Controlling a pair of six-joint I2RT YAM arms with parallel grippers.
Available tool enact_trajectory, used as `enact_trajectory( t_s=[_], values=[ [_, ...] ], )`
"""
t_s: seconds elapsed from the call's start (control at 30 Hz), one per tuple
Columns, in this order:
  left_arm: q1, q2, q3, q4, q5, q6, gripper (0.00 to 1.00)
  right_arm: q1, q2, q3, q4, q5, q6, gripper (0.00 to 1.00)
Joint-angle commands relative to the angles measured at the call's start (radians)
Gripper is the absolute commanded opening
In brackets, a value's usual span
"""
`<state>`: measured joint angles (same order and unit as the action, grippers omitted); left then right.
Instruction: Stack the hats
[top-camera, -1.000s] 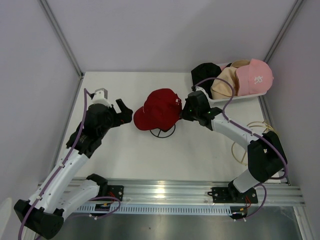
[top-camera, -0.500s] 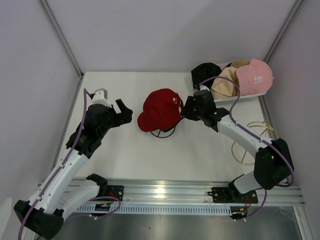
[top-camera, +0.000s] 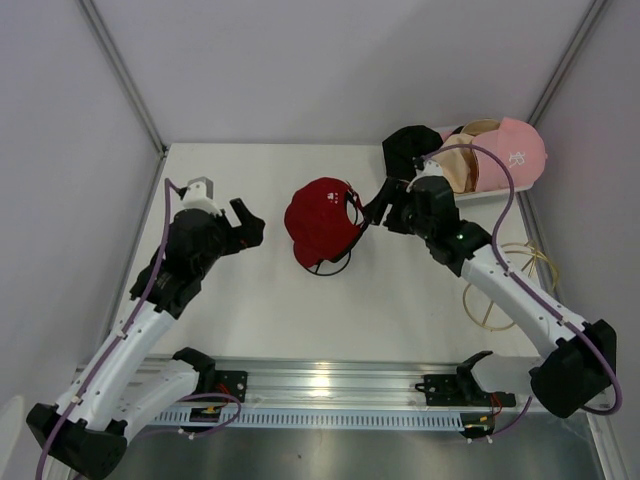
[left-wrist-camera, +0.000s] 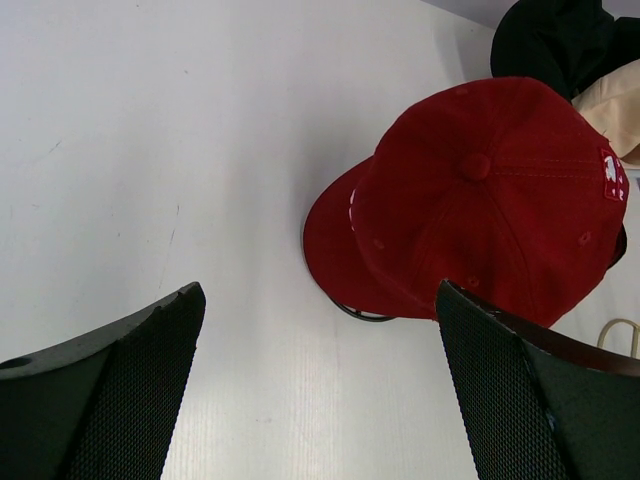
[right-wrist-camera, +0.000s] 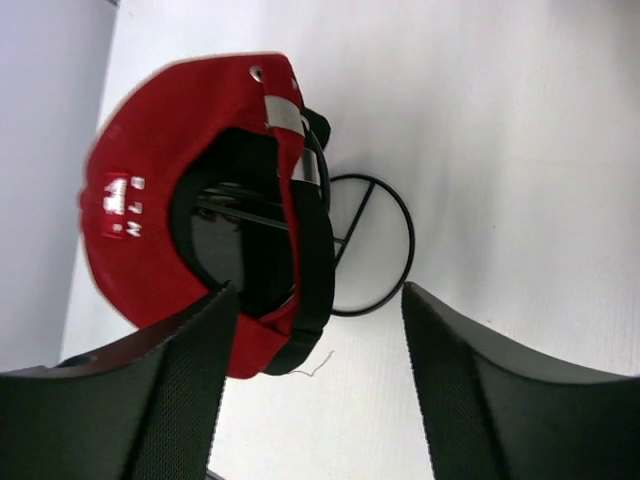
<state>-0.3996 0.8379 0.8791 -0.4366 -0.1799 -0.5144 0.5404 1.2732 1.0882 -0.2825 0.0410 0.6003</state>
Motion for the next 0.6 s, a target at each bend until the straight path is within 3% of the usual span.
enact_trajectory(
  t_s=[0.0,0.13,0.23,0.37,0.47,0.57],
  values=[
    [0.007,-0.019,0.011,0.006,0.028,0.011,0.99,-0.031,-0.063,0.059,0.003,0.010,-0.013,0.74],
    [0.007,-0.028,0.058,-0.034,0.059,0.020,0.99,-0.104,-0.081,0.177,-0.043,0.016,-0.062,0.93],
    [0.007,-0.033,0.135,-0.094,0.079,0.060,0.99,-0.216,-0.066,0.277,-0.095,0.088,-0.091,0.99],
    [0.007,-0.037,0.234,-0.155,0.063,0.138,1.00,-0.383,0.030,0.372,-0.135,0.278,-0.114,0.99],
    [0.007,-0.049,0.242,-0.152,0.042,0.181,0.99,-0.503,0.119,0.438,-0.139,0.296,-0.166,0.99],
    [0.007,-0.053,0.236,-0.151,0.039,0.214,0.99,-0.531,0.199,0.510,-0.150,0.273,-0.264,0.99]
  ],
)
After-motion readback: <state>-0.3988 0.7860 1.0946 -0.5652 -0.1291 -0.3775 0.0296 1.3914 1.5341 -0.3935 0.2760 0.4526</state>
